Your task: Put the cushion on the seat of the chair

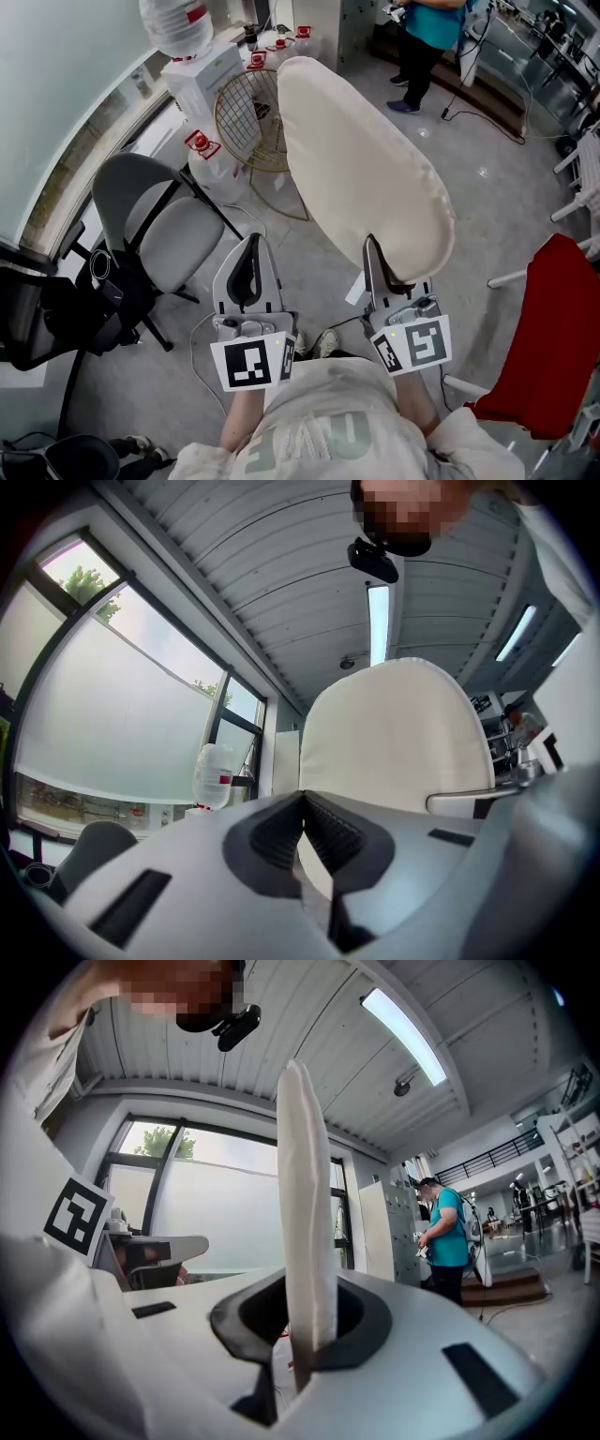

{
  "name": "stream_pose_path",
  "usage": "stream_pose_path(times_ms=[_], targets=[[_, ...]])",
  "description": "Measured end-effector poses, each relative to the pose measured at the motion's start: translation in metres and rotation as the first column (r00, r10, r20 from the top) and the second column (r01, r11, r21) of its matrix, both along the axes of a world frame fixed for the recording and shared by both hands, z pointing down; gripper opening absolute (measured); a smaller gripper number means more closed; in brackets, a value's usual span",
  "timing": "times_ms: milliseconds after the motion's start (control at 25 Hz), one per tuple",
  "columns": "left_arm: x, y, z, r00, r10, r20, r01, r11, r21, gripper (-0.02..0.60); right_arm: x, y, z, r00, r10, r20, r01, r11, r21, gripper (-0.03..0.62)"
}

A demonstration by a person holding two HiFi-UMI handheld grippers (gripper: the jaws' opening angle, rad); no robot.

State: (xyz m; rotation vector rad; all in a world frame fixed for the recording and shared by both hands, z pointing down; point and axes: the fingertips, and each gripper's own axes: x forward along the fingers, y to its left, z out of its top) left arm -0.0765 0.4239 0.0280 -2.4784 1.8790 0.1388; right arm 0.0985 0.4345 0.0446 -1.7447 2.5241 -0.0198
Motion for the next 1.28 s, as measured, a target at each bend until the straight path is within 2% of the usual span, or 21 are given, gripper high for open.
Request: stream_pose_path(times_ms=[280, 680, 1000, 1280], targets=[[0.012, 0.0, -0.001, 0.998, -0.064, -0.003, 0.064, 0.998, 0.014, 0.014, 0.031, -0.004, 0.002, 1.0, -0.028, 0.0, 0.028, 1.0, 0.0, 0.043], [0.004, -0.027, 0.006, 0.991, -0.133, -0.003, 0.133, 0.991, 0.025, 0.014, 0.05, -0.034, 0.023, 0.999, -0.038, 0.02, 0.038, 0.999, -0.03, 0.043], [-0.002, -0.088, 0.03, 0.992, -0.125, -0.015, 0.125, 0.991, 0.048, 0.014, 0.048, -0.087, 0.046, 0.999, -0.029, 0.043, 0.03, 0.999, -0.017, 0.043], [0.008, -0.187, 0.036, 1.0, -0.012, 0.015, 0.011, 1.0, 0.025, 0.014, 0.039, -0.173, 0.055, 0.997, -0.005, 0.082, 0.007, 1.0, -0.025, 0.043]])
